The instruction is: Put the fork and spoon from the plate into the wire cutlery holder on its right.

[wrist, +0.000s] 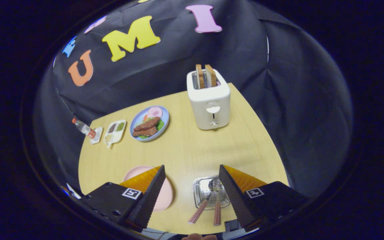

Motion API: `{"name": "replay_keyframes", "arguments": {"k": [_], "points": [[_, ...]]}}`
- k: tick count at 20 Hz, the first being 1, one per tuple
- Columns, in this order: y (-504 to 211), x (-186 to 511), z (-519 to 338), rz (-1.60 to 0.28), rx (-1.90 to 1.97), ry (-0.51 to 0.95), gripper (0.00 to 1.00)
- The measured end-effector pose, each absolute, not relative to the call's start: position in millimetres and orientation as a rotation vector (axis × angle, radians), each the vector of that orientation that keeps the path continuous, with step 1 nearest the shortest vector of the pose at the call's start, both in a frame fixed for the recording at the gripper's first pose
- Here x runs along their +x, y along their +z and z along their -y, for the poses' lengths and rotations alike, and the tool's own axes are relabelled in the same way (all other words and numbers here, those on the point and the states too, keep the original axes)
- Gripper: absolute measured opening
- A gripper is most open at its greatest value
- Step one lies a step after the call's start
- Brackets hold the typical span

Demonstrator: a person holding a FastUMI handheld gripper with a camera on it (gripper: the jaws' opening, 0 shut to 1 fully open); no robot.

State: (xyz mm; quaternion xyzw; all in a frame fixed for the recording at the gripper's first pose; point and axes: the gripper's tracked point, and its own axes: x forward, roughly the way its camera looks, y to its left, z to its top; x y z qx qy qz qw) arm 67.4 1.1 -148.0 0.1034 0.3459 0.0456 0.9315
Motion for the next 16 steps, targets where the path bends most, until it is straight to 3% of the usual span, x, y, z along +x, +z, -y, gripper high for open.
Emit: {"name": "replay_keyframes", "arguments": {"k": [3, 6, 16], "points": [[-105, 57, -12, -0.469, 0.184, 0.154, 0.97], [-64, 34, -4, -0.264, 0.113, 0.119, 0.97], [-2, -62, -37, 0.089, 0.06, 0.188, 0.96]]}}
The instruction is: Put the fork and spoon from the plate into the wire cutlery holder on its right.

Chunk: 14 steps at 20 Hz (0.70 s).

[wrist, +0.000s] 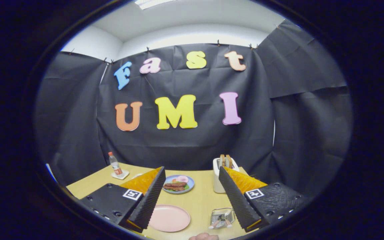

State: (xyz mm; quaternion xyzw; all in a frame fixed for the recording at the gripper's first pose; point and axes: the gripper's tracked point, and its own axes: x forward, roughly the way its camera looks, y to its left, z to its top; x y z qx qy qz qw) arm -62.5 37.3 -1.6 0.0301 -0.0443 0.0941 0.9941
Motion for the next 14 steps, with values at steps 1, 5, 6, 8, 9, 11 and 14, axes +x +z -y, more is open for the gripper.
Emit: {"name": "replay_keyframes", "arguments": {"k": [1, 5, 6, 8, 9, 11, 14], "points": [[-9, -65, -42, 0.086, 0.064, 0.186, 0.96], [-17, -71, -40, 0.057, 0.06, 0.192, 0.96], [-16, -70, -39, 0.06, 0.056, 0.188, 0.96], [-11, -72, -35, 0.078, 0.046, 0.17, 0.96], [-5, -75, -34, 0.09, 0.044, 0.166, 0.96], [0, -80, -31, 0.101, 0.037, 0.163, 0.96], [10, -96, -28, 0.112, 0.038, 0.161, 0.96]]}}
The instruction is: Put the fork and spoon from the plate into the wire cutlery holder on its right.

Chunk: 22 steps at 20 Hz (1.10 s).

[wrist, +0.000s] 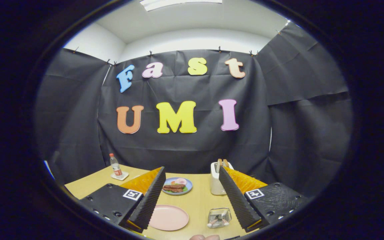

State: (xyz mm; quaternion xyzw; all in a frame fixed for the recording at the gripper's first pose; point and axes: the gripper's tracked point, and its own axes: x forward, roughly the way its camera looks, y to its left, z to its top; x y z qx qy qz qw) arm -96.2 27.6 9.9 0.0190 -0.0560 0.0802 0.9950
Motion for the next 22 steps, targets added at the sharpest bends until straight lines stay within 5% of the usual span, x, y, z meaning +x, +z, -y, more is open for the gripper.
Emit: {"name": "replay_keyframes", "arguments": {"k": [22], "points": [[36, -152, -28, 0.173, -0.011, 0.137, 0.96]]}}
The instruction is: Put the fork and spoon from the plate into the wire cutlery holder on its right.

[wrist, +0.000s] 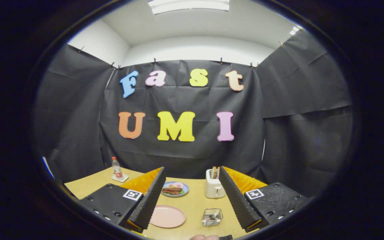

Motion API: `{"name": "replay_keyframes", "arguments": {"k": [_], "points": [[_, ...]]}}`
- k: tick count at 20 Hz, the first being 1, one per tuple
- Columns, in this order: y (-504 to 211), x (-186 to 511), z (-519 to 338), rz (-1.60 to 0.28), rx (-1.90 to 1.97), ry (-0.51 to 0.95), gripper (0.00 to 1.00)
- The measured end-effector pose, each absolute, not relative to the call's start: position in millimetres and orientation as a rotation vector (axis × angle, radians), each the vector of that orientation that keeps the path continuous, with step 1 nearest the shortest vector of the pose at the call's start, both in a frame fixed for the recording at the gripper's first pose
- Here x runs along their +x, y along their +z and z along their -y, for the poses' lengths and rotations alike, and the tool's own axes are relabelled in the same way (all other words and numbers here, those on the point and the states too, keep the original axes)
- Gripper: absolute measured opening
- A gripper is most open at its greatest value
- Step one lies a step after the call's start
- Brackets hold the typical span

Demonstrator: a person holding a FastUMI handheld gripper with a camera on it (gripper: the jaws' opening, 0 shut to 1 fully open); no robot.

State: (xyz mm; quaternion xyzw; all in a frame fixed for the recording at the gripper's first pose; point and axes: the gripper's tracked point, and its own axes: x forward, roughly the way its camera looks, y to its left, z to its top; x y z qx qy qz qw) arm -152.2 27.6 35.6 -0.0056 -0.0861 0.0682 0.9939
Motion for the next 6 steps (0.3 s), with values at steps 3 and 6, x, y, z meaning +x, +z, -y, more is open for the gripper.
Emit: {"name": "replay_keyframes", "arguments": {"k": [3, 6], "points": [[31.0, -149.1, -34.2, 0.161, -0.016, 0.14, 0.96], [28.7, -149.7, -39.3, 0.166, -0.024, 0.148, 0.96]]}}
